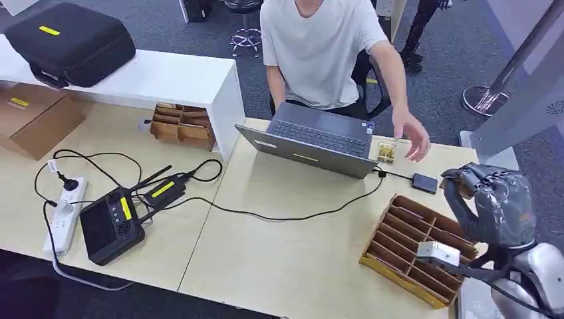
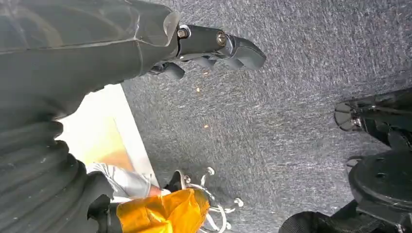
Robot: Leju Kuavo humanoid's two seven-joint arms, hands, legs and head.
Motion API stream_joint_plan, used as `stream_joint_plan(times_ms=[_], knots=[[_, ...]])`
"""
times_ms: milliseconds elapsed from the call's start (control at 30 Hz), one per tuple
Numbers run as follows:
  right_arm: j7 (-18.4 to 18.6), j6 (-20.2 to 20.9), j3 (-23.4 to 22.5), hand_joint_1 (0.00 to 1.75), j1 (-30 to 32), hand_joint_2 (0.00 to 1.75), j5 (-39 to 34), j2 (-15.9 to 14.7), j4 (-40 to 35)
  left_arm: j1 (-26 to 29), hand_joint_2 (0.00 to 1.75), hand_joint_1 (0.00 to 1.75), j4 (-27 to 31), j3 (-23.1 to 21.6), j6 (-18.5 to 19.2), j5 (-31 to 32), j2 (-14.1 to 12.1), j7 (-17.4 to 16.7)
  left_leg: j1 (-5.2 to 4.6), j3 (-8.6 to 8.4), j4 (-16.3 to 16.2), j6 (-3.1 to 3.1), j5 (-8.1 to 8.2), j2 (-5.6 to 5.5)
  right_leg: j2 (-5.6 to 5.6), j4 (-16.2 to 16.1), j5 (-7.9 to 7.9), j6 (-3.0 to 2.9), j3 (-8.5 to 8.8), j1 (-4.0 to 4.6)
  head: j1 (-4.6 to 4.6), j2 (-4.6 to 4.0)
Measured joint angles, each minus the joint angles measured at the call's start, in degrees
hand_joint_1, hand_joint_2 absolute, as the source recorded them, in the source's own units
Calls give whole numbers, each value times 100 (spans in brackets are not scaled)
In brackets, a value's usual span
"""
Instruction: Pass the card to the sensor for recognition and then transmit it.
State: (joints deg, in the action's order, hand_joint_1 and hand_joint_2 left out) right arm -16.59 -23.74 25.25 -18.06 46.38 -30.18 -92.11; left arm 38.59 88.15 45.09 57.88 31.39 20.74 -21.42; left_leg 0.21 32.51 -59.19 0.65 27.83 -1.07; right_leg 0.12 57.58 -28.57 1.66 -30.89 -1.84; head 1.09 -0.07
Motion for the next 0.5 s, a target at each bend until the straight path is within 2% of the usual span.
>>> stream_joint_plan(times_ms=[200,500], knots=[[98,85,149,175,-453,175,98,98,0,-80,175,0,-26,114,109,173,0,105,1,0,0,-1,-4,-9,-7,1,0,0,-1,0,-2,0],[98,85,286,175,-596,175,98,144,2,-113,175,0,-59,190,131,218,0,116,0,4,0,-1,-4,-9,-7,1,0,0,-3,0,-2,0]])
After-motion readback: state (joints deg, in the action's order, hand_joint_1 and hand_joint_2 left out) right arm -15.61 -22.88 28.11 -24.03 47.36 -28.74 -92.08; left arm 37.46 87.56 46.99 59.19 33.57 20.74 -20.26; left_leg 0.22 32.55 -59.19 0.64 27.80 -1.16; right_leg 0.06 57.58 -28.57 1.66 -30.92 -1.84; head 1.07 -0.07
